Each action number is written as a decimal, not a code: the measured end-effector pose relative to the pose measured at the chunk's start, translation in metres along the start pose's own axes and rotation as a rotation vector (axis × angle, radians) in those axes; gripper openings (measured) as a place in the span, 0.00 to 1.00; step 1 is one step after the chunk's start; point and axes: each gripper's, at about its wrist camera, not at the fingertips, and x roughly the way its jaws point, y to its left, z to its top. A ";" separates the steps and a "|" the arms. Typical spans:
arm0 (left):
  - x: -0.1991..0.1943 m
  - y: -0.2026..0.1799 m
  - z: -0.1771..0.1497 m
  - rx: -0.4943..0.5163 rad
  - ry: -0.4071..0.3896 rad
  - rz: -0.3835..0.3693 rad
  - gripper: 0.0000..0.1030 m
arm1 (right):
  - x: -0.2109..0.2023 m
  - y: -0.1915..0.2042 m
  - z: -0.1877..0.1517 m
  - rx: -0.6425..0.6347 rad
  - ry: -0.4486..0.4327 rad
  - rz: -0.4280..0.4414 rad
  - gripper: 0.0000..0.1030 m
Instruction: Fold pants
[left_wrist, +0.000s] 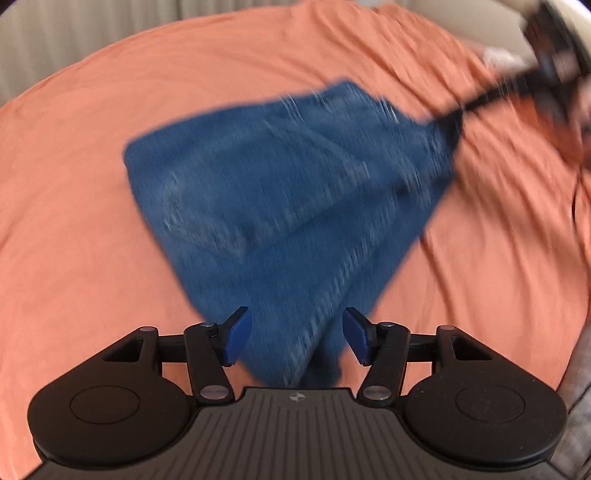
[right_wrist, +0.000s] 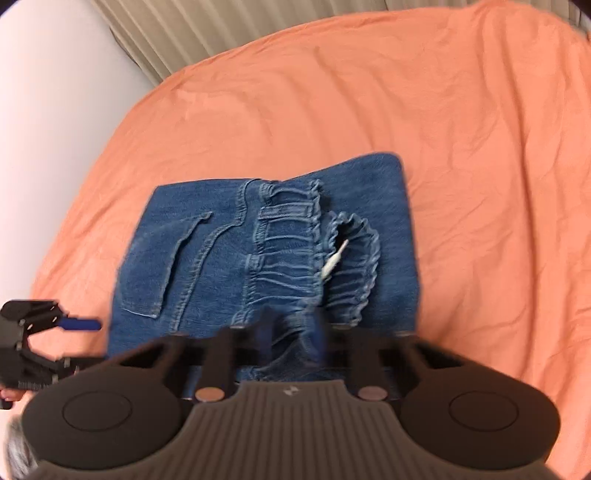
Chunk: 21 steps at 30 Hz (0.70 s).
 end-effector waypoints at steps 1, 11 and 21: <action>0.003 -0.005 -0.006 0.029 0.005 0.008 0.67 | -0.003 0.004 0.001 -0.013 -0.003 -0.003 0.07; -0.006 -0.018 -0.028 0.073 -0.072 0.170 0.04 | -0.053 0.052 -0.007 -0.246 -0.156 -0.144 0.03; -0.002 -0.006 -0.038 0.004 0.030 0.145 0.04 | 0.004 0.018 -0.094 -0.239 0.061 -0.155 0.03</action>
